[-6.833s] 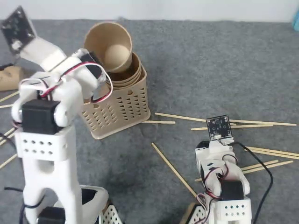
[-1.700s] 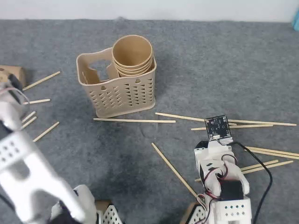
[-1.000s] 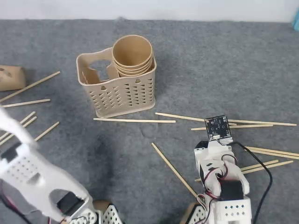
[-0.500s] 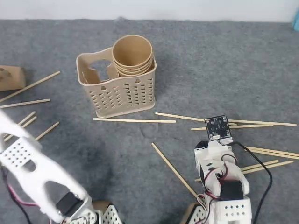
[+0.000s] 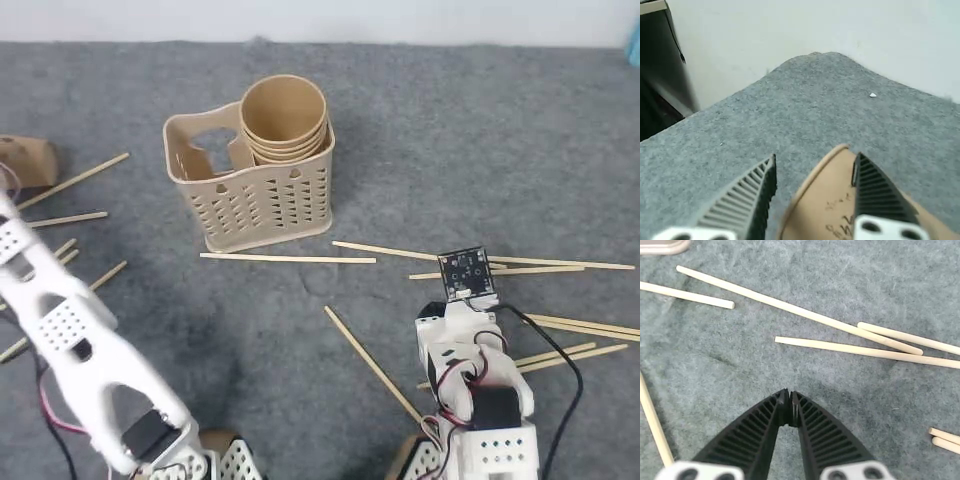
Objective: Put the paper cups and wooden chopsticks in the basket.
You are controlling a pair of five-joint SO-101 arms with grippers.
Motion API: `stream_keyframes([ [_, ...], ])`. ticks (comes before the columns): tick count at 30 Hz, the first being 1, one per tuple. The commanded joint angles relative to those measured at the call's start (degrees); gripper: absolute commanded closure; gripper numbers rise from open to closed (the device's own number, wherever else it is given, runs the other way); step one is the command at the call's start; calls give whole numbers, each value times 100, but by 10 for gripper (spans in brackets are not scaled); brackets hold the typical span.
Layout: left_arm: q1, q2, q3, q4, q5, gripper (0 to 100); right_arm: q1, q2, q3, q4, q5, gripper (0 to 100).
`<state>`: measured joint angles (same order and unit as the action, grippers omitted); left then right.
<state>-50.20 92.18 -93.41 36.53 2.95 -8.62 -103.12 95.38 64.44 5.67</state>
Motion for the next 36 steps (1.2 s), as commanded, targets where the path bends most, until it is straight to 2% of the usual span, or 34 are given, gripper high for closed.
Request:
stream_keyframes([
  [1,202,-202,-312,1073,53,761,-40,-92,79,-22,97,990],
  [4,299,-686,-277,2031,62,767,-40,-92,79,-22,97,990],
  [8,475,-1363,-277,3385,62,851,-40,-92,79,-22,97,990],
  [12,668,-1767,-277,4352,62,957,-40,-92,79,-13,97,990],
  [15,791,-1846,-277,4853,53,987,-40,-92,79,-4,97,991],
  [21,985,-1890,-277,5459,53,987,-40,-92,79,4,97,991],
  [32,1002,-2136,-286,5662,88,987,-40,-92,70,22,97,990],
  [36,1011,-2409,-277,5820,615,987,-40,-92,70,22,97,990],
])
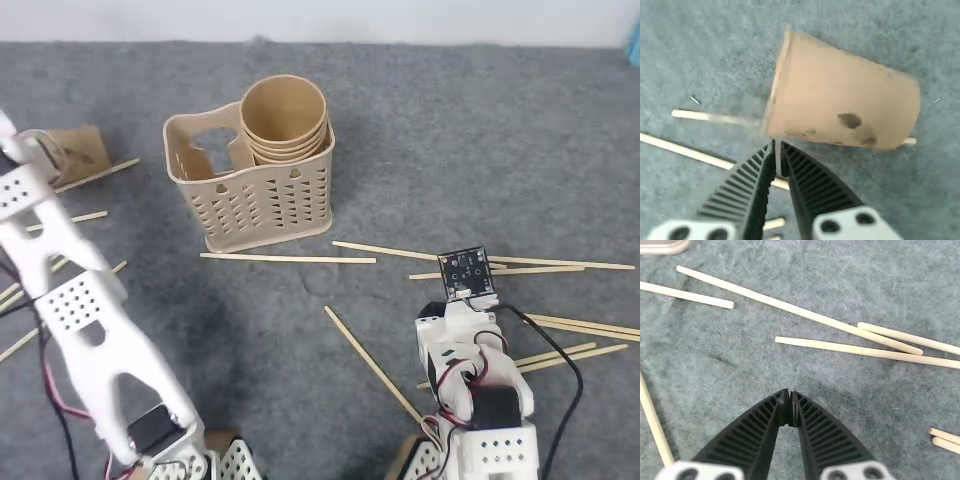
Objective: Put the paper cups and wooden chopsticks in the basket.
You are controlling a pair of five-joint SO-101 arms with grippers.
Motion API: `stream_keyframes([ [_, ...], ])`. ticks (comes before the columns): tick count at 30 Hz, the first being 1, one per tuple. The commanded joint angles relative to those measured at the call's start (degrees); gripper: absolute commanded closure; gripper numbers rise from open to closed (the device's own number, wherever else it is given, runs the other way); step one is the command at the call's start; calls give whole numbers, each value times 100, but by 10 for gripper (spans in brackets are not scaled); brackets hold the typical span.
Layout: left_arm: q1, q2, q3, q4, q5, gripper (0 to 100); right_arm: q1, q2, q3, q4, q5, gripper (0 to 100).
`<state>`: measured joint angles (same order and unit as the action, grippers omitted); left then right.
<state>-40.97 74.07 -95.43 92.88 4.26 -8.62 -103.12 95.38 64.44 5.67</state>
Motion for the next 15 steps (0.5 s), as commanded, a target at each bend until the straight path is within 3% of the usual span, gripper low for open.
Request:
stream_keyframes([
  [1,97,-642,-84,299,536,987,-40,-92,70,22,97,990],
  [5,237,-695,-84,738,545,987,-40,-92,70,22,97,990],
  [12,35,-1064,-75,774,536,984,-40,-92,79,13,97,990],
  [15,-114,-1363,-75,774,545,908,-40,-92,79,13,97,990],
])
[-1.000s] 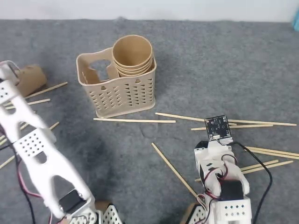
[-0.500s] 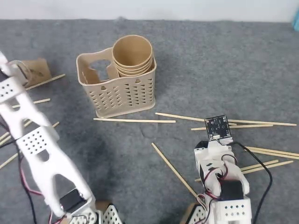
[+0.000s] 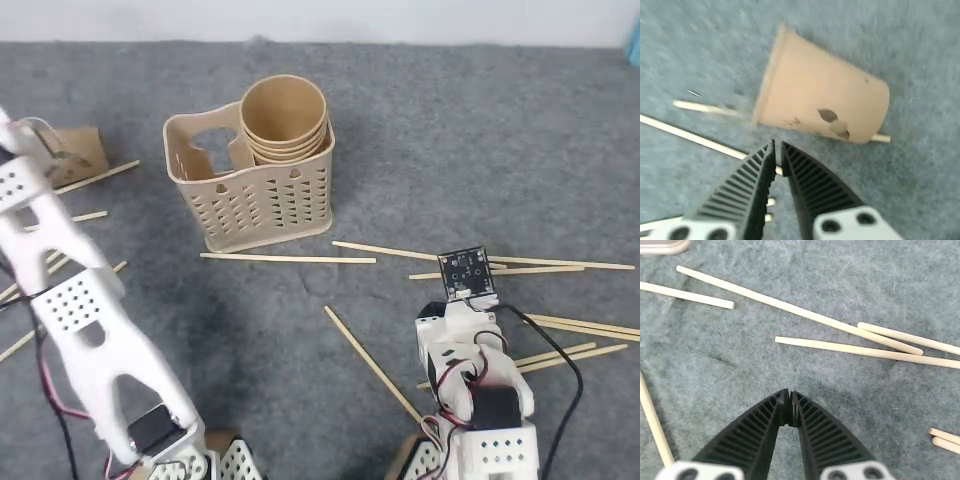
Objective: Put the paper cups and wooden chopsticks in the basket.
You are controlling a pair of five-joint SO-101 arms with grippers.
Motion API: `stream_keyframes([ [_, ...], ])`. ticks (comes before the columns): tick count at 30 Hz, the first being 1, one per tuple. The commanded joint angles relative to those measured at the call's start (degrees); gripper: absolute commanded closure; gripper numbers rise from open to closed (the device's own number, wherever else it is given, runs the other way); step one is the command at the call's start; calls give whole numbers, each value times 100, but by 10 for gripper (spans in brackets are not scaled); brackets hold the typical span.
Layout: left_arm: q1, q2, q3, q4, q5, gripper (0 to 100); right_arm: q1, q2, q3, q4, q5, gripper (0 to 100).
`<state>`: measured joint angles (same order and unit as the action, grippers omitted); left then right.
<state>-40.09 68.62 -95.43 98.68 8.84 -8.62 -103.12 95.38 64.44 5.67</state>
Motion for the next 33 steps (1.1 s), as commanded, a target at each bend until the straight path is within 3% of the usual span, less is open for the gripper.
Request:
stream_keyframes([
  [1,-229,-888,-66,167,105,861,-40,-92,79,13,97,990],
  [5,-352,-888,-57,-290,132,733,-40,-92,79,13,97,990],
  [14,-598,-26,356,-1943,607,842,-40,-92,79,22,97,991],
  [20,-369,607,338,-2549,659,779,-48,-92,79,40,229,990],
  [23,-316,809,338,-2919,1196,740,-48,-92,79,40,273,991],
  [33,281,1143,338,-2822,1582,713,-207,-92,88,48,299,991],
])
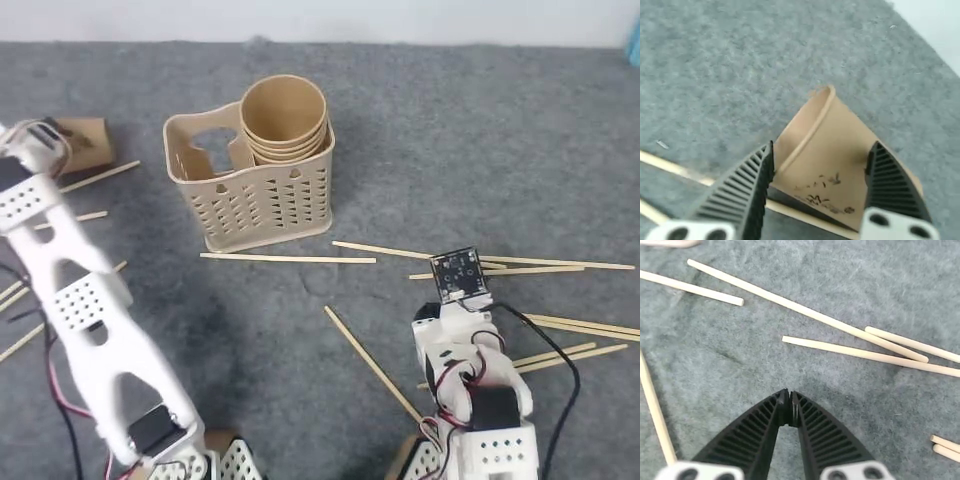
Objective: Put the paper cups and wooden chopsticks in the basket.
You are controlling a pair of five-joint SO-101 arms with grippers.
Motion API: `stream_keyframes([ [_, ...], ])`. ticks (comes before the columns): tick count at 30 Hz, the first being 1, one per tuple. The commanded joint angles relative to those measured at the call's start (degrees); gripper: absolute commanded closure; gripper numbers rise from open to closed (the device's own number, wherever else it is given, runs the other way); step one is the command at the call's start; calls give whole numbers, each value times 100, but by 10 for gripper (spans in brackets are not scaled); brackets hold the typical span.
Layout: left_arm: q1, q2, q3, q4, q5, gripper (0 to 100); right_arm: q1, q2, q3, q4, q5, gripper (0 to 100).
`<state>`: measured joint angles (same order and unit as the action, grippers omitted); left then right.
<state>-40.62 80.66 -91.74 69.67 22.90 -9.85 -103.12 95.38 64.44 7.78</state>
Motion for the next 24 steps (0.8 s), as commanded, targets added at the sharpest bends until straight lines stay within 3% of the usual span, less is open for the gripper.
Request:
stream_keyframes([
  [1,396,-62,-31,132,308,713,-75,-92,88,48,88,991],
  [8,554,-44,-479,387,835,752,-57,-92,88,48,88,991],
  [14,730,-299,-444,466,809,991,-57,-92,88,48,88,991],
  [24,756,-413,-444,695,826,988,-57,-92,88,48,88,991],
])
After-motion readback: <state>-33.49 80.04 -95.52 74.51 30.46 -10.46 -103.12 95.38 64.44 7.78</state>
